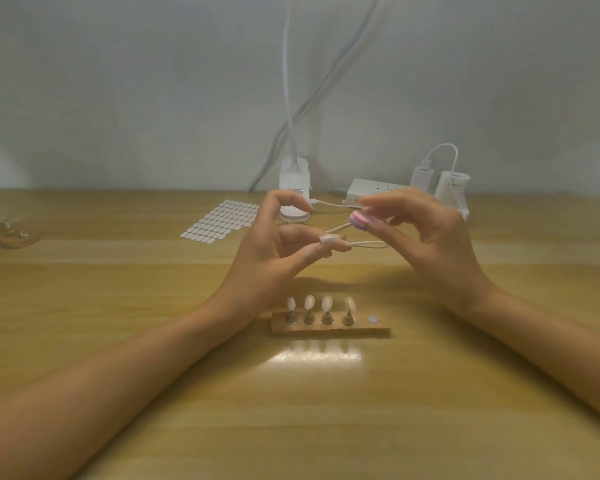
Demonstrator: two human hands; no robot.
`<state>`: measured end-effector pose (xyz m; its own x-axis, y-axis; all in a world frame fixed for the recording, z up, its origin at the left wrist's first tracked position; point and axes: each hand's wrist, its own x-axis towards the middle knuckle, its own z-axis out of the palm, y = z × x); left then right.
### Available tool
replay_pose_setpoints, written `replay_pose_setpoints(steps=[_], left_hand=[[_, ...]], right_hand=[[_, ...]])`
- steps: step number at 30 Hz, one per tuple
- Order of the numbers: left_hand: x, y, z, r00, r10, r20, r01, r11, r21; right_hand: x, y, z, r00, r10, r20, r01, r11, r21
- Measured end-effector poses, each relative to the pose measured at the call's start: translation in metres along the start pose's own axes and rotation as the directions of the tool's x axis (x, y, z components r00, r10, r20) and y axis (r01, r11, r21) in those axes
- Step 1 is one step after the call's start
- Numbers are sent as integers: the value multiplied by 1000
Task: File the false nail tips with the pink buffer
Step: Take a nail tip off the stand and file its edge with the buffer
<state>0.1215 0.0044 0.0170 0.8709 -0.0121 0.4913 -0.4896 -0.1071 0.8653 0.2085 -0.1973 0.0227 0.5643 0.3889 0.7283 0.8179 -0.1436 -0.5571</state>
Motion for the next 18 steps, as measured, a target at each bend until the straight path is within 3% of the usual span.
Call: replay_pose_setpoints(steps=[3, 8, 13, 15, 18], left_hand=[[0, 1, 1, 999, -33, -2, 33, 999, -19], [-1, -1, 0, 997, -81, -10, 81, 997, -12], [0, -4, -4, 990, -141, -19, 141, 990, -1], [1, -5, -3, 984, -178, -26, 177, 984, -28], [2, -4, -3, 979, -201, -14, 200, 978, -51]], right_hand=[[-1, -9, 6, 999, -28, 21, 27, 999, 31], [1, -17, 14, 965, -238, 113, 248, 965, -86], [4, -8, 7, 954, -256, 153, 285, 935, -212], [4, -8, 6, 951, -284, 125, 304, 933, -195], [2, -8, 16, 901, -374, 221, 414, 894, -174]])
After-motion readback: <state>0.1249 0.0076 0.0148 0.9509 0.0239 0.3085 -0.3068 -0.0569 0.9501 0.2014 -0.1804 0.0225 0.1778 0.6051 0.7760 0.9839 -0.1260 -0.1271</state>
